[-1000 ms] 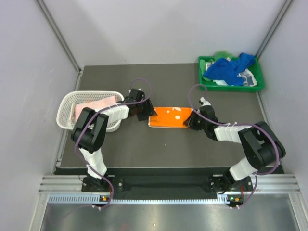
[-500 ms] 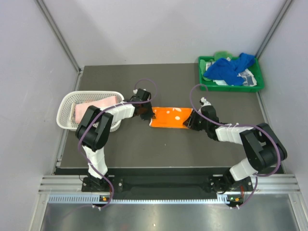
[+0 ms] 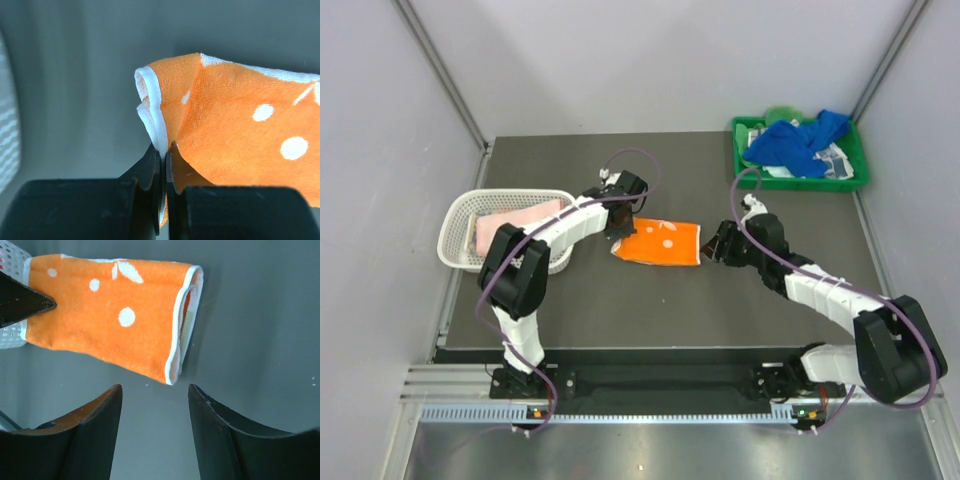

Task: Fold and stack the towels
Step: Neatly place the folded towel into the bin

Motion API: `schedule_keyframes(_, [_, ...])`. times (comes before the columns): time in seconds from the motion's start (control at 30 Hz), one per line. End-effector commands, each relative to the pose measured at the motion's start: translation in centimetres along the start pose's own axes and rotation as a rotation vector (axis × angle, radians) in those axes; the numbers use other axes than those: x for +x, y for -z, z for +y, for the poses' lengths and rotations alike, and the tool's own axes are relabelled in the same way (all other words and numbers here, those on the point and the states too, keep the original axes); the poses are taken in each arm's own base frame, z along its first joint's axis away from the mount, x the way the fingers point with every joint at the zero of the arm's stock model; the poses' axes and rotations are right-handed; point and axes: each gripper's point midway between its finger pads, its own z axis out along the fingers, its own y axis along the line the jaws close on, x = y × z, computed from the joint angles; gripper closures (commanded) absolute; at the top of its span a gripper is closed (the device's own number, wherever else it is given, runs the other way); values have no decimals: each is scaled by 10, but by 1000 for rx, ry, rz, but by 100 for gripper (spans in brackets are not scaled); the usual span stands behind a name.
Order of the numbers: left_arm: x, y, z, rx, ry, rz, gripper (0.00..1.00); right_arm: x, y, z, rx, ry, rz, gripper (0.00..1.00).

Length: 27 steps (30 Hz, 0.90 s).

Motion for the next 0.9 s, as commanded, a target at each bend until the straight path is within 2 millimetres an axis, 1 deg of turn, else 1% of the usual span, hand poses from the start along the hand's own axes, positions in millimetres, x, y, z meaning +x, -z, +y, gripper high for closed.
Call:
schedule_keyframes(0.0, [-32, 41, 25, -128, -35, -119, 100, -26, 10, 17, -41, 46, -56, 44])
schedule_keyframes(0.1, [-48, 66, 45, -205, -30, -189, 100, -26, 12, 20, -56, 48, -55, 44])
schedule_keyframes(0.13, [-50, 73, 52, -229, -34, -202, 100, -24, 12, 21, -57, 49, -49, 44])
schedule_keyframes(0.2, [-58, 83, 67, -252, -17, -229, 100, -20, 12, 24, -63, 56, -36, 45])
schedule_keyframes(0.23, [-63, 93, 74, -245, 3, -249, 100, -19, 12, 26, -65, 62, -30, 45])
schedule_keyframes(0.27, [-69, 97, 86, -258, 16, -264, 100, -18, 12, 29, -68, 73, -27, 45])
schedule_keyframes(0.3, [-73, 107, 97, -270, 29, -291, 100, -17, 13, 29, -66, 77, -21, 45])
schedule_keyframes(0.33, [-75, 110, 105, -277, 41, -302, 100, -17, 13, 31, -69, 82, -21, 45])
schedule_keyframes(0.37, [-82, 114, 122, -296, 68, -316, 100, -16, 13, 31, -68, 87, -19, 45])
schedule_keyframes(0.4, [-82, 118, 133, -300, 84, -327, 100, -16, 13, 33, -72, 89, -20, 45])
schedule_keyframes(0.43, [-83, 119, 141, -306, 95, -333, 100, -16, 13, 33, -73, 91, -19, 45])
schedule_keyframes(0.47, [-86, 120, 155, -327, 110, -340, 100, -15, 13, 35, -76, 93, -16, 45])
schedule_keyframes(0.5, [-86, 123, 162, -337, 120, -349, 100, -15, 13, 36, -78, 93, -15, 45])
schedule_keyframes(0.57, [-89, 125, 184, -392, 135, -365, 100, -13, 12, 39, -87, 99, -9, 45])
schedule_keyframes(0.63, [-89, 126, 197, -413, 154, -368, 100, -13, 12, 40, -88, 100, -8, 46])
schedule_keyframes(0.67, [-91, 125, 209, -428, 172, -367, 100, -12, 11, 40, -87, 103, -7, 46])
schedule_keyframes(0.73, [-92, 123, 219, -433, 195, -372, 100, -13, 11, 42, -90, 105, -8, 47])
schedule_keyframes(0.8, [-91, 120, 235, -457, 208, -373, 100, -12, 10, 42, -86, 108, -2, 48])
schedule_keyframes(0.83, [-94, 120, 240, -463, 218, -387, 100, -12, 10, 43, -86, 110, -3, 48])
schedule_keyframes(0.87, [-94, 119, 250, -473, 233, -381, 100, -11, 10, 43, -84, 111, 1, 48])
